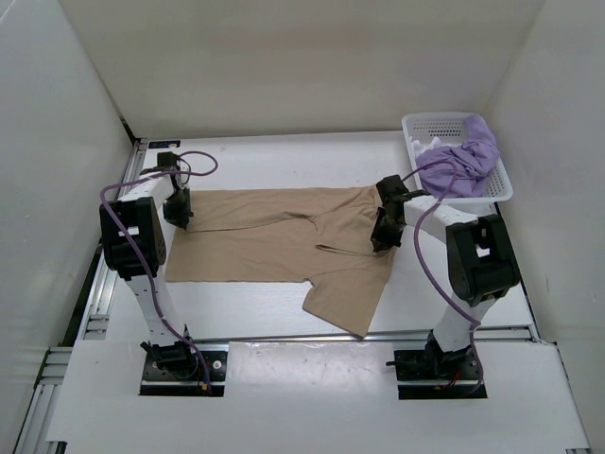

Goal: Fold and stack the t-shirts
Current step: Fold the flattened tshirt in 1/3 of the way

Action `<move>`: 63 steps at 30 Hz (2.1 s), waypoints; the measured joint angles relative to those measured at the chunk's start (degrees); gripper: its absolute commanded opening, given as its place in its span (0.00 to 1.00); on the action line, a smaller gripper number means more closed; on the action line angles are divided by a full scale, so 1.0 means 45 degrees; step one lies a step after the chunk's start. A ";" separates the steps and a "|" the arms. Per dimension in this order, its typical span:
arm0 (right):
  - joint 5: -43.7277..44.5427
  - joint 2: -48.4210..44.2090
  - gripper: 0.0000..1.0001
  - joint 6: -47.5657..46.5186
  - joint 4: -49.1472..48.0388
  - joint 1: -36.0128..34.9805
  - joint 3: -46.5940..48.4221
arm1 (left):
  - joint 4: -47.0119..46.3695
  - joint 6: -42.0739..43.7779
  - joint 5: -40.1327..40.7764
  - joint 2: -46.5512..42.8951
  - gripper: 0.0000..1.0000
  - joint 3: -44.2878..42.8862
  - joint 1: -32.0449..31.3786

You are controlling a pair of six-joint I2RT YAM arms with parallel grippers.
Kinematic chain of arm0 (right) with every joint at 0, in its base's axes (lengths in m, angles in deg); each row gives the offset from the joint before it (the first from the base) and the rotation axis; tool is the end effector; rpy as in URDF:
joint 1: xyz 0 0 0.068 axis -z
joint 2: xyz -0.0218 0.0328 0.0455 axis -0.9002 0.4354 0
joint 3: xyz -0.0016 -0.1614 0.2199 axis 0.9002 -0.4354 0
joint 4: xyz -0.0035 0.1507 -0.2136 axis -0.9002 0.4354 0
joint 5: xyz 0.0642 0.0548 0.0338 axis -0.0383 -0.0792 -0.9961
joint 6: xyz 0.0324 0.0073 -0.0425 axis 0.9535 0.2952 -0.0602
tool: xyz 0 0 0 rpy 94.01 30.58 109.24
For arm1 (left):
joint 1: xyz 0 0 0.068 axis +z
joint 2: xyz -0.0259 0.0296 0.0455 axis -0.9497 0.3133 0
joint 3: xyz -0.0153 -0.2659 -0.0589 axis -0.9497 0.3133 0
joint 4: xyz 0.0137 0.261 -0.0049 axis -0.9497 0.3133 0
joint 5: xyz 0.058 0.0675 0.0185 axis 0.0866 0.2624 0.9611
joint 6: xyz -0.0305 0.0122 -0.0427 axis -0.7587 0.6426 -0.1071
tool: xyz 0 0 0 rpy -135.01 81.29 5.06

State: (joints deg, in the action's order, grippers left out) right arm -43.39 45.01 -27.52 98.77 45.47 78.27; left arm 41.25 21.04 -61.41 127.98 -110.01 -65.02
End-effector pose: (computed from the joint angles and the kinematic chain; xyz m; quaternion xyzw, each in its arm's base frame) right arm 0.3209 0.1064 0.1639 0.1491 0.9739 0.0502 0.1639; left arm 0.3950 0.0501 0.1644 -0.0644 0.9884 0.0575 0.1249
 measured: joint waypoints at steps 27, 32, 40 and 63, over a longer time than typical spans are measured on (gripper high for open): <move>-0.0758 -0.2346 0.00 -0.0486 0.0549 0.0661 -0.0223 | 0.0209 0.0000 0.1122 0.0000 0.11 -0.1253 0.0680; -0.1098 -0.2555 0.00 -0.0568 0.0782 0.0806 -0.0102 | 0.0321 0.0000 0.1190 0.0005 0.11 -0.1268 0.0743; -0.1379 -0.2569 0.00 -0.0661 0.1020 0.0947 0.0141 | 0.0559 0.0000 0.1209 0.0214 0.12 -0.1331 0.0821; -0.1384 -0.4503 0.69 -0.1030 0.0884 0.0379 -0.2803 | 0.1093 0.0005 0.1316 -0.3483 0.89 0.1554 0.1783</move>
State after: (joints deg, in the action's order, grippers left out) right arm -49.62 24.75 -32.16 102.75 47.17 65.66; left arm 46.17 21.06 -55.49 112.31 -103.01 -57.00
